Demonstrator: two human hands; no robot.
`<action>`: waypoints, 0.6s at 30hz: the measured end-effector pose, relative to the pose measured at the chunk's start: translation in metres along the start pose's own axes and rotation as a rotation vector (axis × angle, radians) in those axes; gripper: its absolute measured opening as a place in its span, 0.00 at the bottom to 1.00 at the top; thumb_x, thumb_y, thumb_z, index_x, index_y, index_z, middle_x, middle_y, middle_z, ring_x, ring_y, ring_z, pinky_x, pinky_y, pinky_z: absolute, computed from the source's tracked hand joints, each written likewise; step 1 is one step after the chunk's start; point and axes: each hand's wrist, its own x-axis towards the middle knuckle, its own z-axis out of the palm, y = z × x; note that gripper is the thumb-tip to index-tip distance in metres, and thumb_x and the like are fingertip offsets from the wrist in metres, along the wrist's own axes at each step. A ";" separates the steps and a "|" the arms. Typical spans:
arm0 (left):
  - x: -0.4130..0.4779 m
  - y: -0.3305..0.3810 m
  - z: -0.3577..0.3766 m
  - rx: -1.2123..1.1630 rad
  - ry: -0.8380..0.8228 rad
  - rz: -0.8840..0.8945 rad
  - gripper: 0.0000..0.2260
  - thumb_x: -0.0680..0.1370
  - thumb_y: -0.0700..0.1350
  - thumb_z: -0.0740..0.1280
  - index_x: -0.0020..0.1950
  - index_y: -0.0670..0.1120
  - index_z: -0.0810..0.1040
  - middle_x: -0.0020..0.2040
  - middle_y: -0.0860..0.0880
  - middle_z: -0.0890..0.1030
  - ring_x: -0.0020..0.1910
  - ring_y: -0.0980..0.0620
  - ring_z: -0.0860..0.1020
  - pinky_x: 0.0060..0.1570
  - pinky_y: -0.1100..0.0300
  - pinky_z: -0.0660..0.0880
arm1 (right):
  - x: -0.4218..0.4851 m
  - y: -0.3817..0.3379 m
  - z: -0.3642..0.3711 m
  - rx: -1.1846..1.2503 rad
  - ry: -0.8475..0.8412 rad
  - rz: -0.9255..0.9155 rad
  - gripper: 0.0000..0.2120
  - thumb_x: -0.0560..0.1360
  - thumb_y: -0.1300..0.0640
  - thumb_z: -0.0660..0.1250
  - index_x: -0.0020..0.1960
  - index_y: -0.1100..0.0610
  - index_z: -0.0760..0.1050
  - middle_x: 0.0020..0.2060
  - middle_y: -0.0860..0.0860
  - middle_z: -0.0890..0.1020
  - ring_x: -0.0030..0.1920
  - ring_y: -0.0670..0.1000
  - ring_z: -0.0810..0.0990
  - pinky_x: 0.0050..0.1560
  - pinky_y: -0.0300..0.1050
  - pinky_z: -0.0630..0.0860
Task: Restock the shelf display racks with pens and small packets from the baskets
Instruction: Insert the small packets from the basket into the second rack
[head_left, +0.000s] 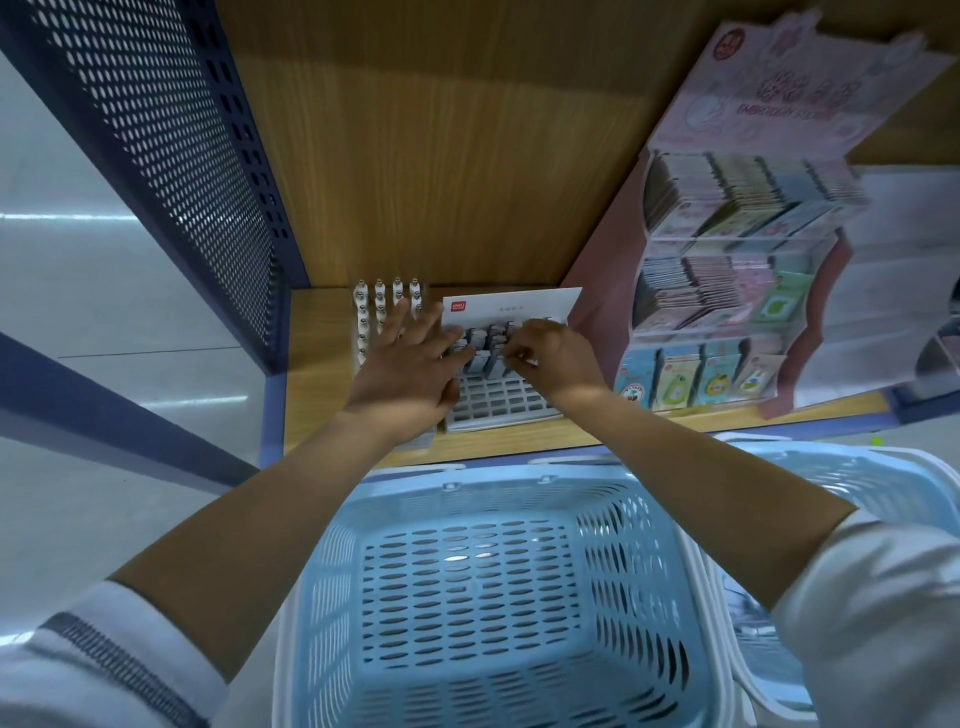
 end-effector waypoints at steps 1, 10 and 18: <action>0.001 0.001 -0.001 0.005 -0.009 -0.004 0.23 0.82 0.55 0.53 0.77 0.53 0.62 0.78 0.51 0.60 0.79 0.44 0.45 0.74 0.41 0.35 | 0.000 0.001 0.001 0.008 0.012 0.009 0.02 0.71 0.58 0.72 0.44 0.56 0.82 0.41 0.53 0.82 0.40 0.56 0.80 0.38 0.49 0.77; -0.001 0.000 -0.003 -0.037 -0.040 0.004 0.21 0.82 0.56 0.52 0.73 0.53 0.68 0.78 0.49 0.61 0.79 0.45 0.47 0.75 0.43 0.35 | 0.002 0.004 0.003 0.063 0.012 -0.018 0.04 0.71 0.57 0.73 0.44 0.57 0.82 0.40 0.53 0.80 0.38 0.55 0.79 0.40 0.51 0.77; 0.025 0.042 -0.035 -0.360 0.202 0.063 0.19 0.77 0.52 0.57 0.58 0.45 0.81 0.58 0.46 0.81 0.60 0.43 0.76 0.61 0.49 0.68 | -0.035 0.033 -0.073 0.260 0.181 0.106 0.06 0.73 0.56 0.70 0.48 0.56 0.82 0.42 0.51 0.82 0.36 0.47 0.78 0.41 0.41 0.74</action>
